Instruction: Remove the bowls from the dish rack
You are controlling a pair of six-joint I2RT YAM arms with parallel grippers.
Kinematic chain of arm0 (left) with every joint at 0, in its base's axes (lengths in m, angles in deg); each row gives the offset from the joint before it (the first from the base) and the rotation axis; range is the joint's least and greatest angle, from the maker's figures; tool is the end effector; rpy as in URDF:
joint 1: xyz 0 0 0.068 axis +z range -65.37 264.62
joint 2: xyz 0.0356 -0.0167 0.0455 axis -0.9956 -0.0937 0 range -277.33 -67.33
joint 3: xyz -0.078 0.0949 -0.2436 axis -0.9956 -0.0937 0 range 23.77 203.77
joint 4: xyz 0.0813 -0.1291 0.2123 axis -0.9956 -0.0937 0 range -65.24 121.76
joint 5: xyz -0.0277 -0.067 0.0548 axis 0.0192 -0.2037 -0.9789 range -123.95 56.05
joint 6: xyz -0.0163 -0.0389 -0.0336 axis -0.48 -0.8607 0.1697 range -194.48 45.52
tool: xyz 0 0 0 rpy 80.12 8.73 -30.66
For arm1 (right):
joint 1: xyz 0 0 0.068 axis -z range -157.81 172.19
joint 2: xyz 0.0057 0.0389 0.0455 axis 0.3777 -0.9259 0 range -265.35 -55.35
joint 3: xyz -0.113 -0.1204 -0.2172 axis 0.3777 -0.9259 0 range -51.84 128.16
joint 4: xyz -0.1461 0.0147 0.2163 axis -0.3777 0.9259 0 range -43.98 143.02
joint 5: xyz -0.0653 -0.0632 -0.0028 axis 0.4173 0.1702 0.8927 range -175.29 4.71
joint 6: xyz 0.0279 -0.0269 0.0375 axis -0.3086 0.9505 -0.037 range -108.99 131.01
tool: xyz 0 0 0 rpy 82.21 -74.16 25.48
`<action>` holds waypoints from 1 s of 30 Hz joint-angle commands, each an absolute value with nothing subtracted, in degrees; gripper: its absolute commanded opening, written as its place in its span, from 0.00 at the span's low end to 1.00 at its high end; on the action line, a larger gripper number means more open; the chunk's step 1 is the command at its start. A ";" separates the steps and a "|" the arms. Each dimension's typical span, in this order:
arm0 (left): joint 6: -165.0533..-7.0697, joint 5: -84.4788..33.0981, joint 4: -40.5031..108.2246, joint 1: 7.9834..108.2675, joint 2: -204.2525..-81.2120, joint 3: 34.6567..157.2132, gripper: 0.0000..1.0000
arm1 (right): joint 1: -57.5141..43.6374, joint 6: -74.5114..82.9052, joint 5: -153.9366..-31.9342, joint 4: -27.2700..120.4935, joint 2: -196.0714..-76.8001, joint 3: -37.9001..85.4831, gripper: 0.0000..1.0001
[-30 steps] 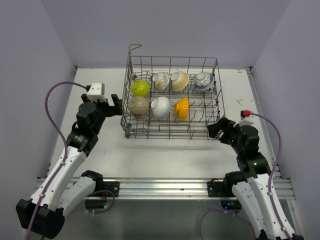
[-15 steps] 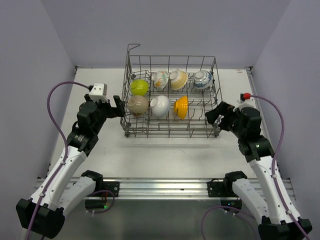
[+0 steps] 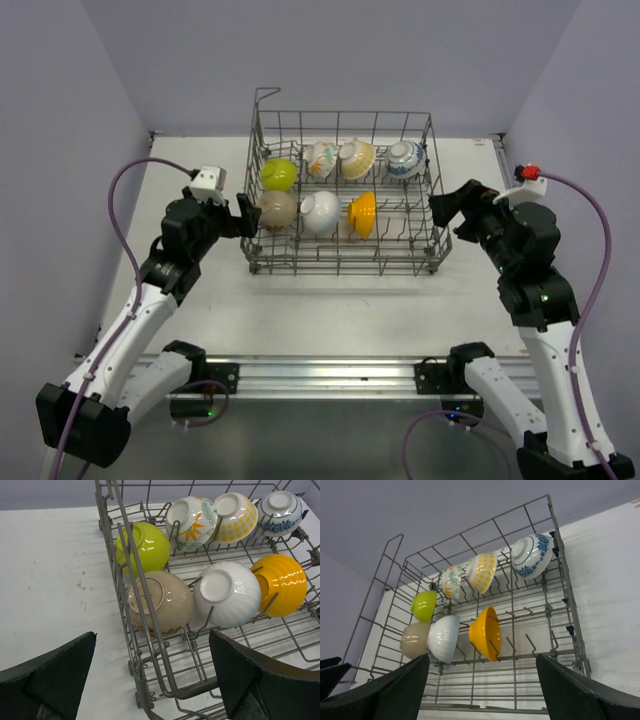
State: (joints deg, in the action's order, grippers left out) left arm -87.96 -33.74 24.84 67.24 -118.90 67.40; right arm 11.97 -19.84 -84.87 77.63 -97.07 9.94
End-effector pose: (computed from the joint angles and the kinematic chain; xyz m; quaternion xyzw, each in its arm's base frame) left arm 0.2030 -0.0636 0.3179 0.0282 0.7921 -0.1637 0.5874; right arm 0.1376 0.0245 0.4076 0.1409 0.7617 0.2192 0.5932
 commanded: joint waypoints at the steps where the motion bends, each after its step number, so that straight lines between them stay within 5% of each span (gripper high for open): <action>1: -88.55 -30.00 27.01 66.87 -119.62 68.94 1.00 | 11.91 -18.52 -87.92 77.57 -102.01 11.87 0.90; 9: -88.37 -27.80 27.54 65.99 -120.23 68.77 1.00 | 11.03 -16.68 -98.29 77.48 -120.89 14.51 0.76; 30: -87.84 -26.75 27.27 64.85 -121.47 68.94 1.00 | 4.09 -19.22 -97.94 62.90 -136.47 11.00 0.75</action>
